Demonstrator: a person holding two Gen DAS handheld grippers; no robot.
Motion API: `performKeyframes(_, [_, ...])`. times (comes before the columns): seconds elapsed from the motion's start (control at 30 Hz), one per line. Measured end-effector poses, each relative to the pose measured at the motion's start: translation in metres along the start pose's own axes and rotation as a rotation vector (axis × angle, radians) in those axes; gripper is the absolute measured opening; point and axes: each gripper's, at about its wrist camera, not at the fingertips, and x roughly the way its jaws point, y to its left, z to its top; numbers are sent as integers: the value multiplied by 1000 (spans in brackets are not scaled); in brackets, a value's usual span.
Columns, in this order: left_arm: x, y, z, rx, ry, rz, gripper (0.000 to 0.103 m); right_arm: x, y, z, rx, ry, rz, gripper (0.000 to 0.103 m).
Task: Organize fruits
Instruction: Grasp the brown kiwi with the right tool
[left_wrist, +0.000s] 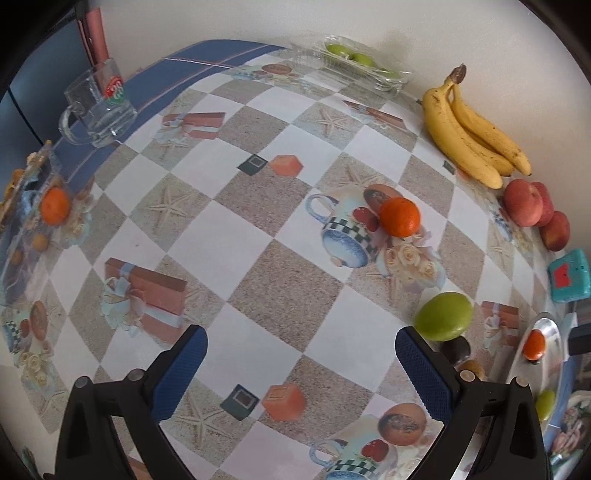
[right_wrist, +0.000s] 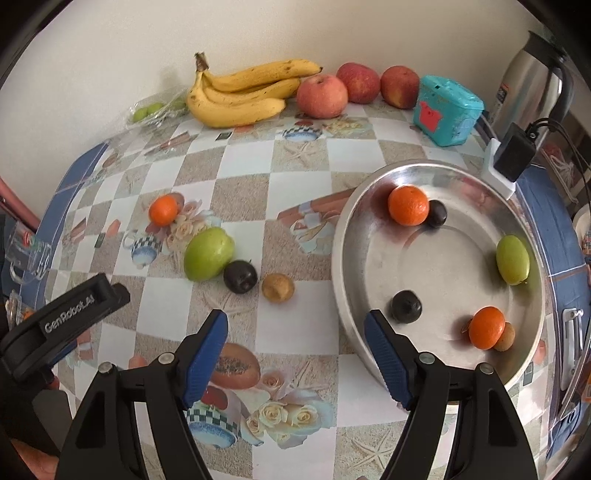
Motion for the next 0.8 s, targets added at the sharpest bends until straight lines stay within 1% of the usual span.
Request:
performKeyframes(0.07, [1,-2,2,11,3,-26,103,-2,-2,3,6,-21,-1,77])
performKeyframes(0.17, [2,-7,2,42,10,-60,103,-5,-6,6,22,-46,28,77])
performKeyframes(0.33, [6,-16,4,74,38,-118,103,-3,-11,9,49,-54,64,77])
performKeyframes(0.47, [5,-21,4,88,33,-138,103,-1,-12,9,66,-61,116,77])
performKeyframes(0.63, [7,-24,5,88,29,-150,103,2,-7,10,60,-69,139,77])
performKeyframes(0.67, [8,-23,5,84,34,-151,103,4,-5,10,54,-65,137,75])
performKeyframes(0.73, [12,-22,5,74,45,-150,103,7,-4,10,48,-58,141,68])
performKeyframes(0.8, [14,-21,6,64,53,-153,103,11,-4,9,51,-52,143,64])
